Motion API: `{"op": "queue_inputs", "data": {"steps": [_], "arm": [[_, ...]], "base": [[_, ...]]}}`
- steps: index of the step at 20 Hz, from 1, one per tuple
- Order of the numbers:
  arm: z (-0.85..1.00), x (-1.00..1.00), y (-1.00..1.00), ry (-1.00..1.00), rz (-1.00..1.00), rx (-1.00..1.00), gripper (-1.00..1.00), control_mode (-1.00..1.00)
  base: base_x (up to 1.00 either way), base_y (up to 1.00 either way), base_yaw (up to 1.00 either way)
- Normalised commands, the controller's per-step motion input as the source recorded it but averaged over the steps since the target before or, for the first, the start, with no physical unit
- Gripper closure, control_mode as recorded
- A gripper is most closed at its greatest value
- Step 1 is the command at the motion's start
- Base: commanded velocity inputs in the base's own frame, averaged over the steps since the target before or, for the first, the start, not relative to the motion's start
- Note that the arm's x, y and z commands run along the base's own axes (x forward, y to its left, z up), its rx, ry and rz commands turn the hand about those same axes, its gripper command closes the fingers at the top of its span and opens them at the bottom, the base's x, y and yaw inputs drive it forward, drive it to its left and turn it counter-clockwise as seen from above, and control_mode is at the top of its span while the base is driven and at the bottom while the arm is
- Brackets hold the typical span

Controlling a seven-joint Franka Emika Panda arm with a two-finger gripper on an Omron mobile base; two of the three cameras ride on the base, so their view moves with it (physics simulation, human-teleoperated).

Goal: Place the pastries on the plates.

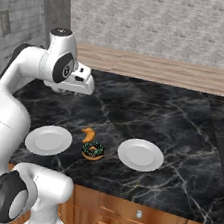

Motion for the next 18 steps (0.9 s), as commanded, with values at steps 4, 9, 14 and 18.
{"op": "queue_inputs", "data": {"steps": [4, 9, 14, 18], "arm": [[0.0, 0.17, 0.0, -0.01, -0.01, 0.0, -1.0, -1.0], [-0.01, 0.35, 0.0, 0.0, 0.0, 0.0, -1.0, -1.0], [-0.4, 0.39, 0.0, 0.04, 0.0, -0.04, -1.0, -1.0], [-0.45, 0.24, 0.0, 0.08, 0.0, -0.13, -1.0, -1.0]], "base": [[0.0, 0.0, 0.0], [0.0, 0.0, 0.0], [0.0, 0.0, 0.0], [0.0, 0.0, 0.0]]}}
